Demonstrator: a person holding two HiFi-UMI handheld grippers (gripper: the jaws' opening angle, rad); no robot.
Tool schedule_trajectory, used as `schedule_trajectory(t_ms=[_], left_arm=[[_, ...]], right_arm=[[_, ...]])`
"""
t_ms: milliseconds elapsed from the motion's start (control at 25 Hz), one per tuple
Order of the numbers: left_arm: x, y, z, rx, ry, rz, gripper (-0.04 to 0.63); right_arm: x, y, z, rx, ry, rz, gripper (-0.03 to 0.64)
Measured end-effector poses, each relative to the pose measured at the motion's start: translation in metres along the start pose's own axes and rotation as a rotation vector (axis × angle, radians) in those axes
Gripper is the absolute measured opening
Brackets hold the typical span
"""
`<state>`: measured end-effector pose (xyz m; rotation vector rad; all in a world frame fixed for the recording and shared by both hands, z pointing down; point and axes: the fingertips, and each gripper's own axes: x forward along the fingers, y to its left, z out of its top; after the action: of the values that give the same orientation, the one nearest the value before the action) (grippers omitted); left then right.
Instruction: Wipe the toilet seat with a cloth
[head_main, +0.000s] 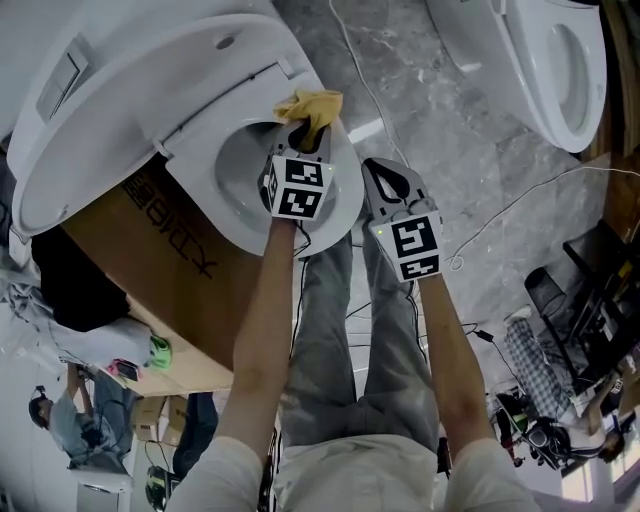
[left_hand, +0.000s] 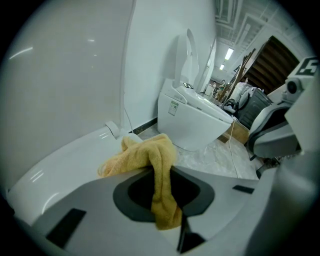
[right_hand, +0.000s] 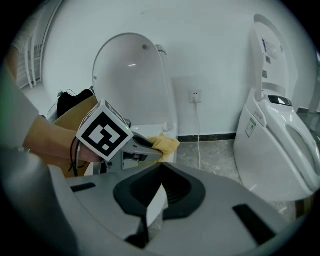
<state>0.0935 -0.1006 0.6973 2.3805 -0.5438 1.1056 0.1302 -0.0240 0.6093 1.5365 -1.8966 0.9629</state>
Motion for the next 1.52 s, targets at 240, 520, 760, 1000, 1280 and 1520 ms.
schedule_trajectory(t_ms=[240,520,760,1000,1280,1520], left_arm=[[0.002,0.017,0.014,-0.004,-0.020,0.019,0.083],[-0.002,0.035,0.021,-0.002,-0.033,0.039,0.083],[-0.011,0.059,0.023,-0.004,-0.045,0.067,0.081],[-0.022,0.078,0.017,-0.005,-0.048,0.090,0.083],[-0.036,0.096,0.006,-0.019,-0.047,0.123,0.083],[-0.051,0.112,-0.008,-0.043,-0.042,0.162,0.081]], right_arm=[[0.004,-0.001,0.012,-0.019,-0.014,-0.001,0.008],[0.008,-0.002,0.021,-0.035,-0.019,0.003,0.008],[0.018,0.008,0.032,-0.046,-0.030,0.016,0.008],[0.028,0.021,0.040,-0.069,-0.028,0.039,0.008],[0.036,0.034,0.045,-0.095,-0.027,0.063,0.008],[0.040,0.050,0.047,-0.122,-0.026,0.093,0.008]])
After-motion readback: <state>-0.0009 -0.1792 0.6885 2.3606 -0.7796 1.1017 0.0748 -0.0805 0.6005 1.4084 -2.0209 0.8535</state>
